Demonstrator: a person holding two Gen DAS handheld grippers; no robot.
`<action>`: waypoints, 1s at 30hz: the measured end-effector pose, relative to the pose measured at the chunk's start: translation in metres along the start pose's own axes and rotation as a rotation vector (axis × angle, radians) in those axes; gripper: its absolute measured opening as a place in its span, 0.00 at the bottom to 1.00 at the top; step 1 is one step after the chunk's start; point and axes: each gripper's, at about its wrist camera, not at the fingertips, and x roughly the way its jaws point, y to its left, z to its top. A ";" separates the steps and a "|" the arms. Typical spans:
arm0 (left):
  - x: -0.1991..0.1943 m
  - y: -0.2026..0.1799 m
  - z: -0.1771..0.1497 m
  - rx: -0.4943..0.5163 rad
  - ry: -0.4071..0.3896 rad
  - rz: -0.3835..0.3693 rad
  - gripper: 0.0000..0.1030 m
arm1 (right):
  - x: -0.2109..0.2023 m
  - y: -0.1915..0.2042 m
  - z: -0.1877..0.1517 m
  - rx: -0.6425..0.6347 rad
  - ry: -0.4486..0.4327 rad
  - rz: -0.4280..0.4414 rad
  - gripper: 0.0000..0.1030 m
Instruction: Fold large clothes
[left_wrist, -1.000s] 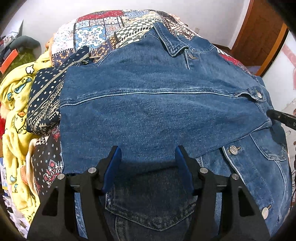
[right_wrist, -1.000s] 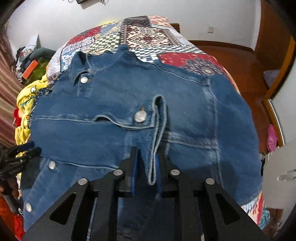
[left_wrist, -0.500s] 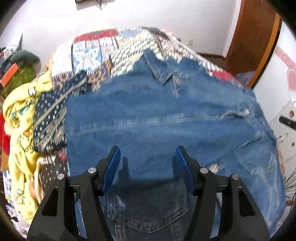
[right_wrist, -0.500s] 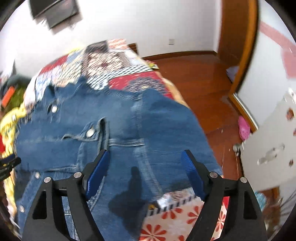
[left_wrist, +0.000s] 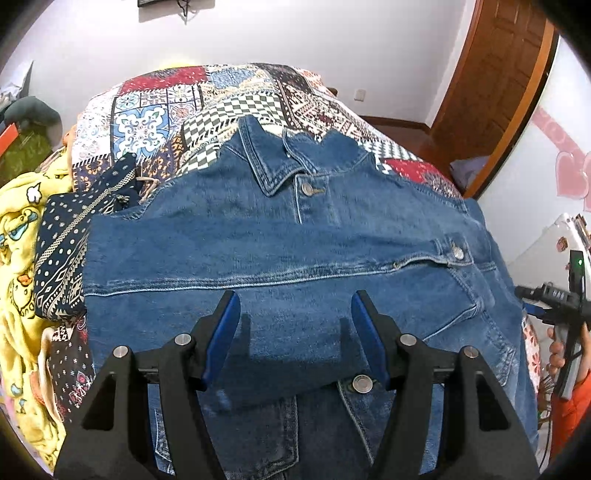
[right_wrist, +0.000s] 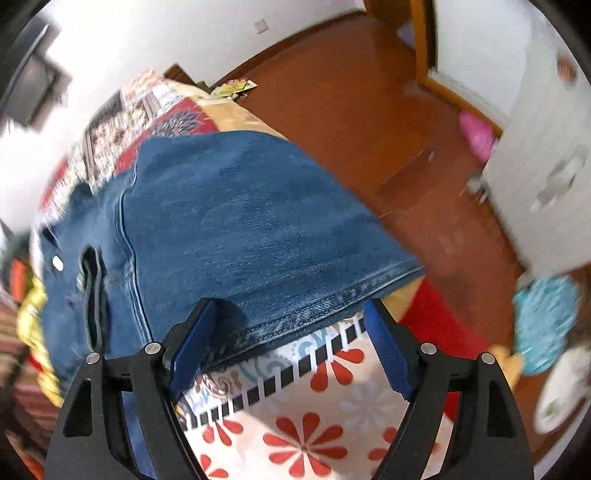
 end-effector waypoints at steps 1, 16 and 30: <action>0.001 -0.001 -0.001 0.004 0.004 0.003 0.60 | 0.004 -0.009 0.002 0.053 0.013 0.051 0.79; 0.006 0.008 -0.007 -0.036 0.026 0.013 0.60 | 0.020 -0.014 0.025 0.216 -0.111 0.003 0.22; -0.023 0.026 -0.018 -0.032 -0.026 -0.006 0.60 | -0.106 0.094 0.028 -0.119 -0.409 -0.020 0.11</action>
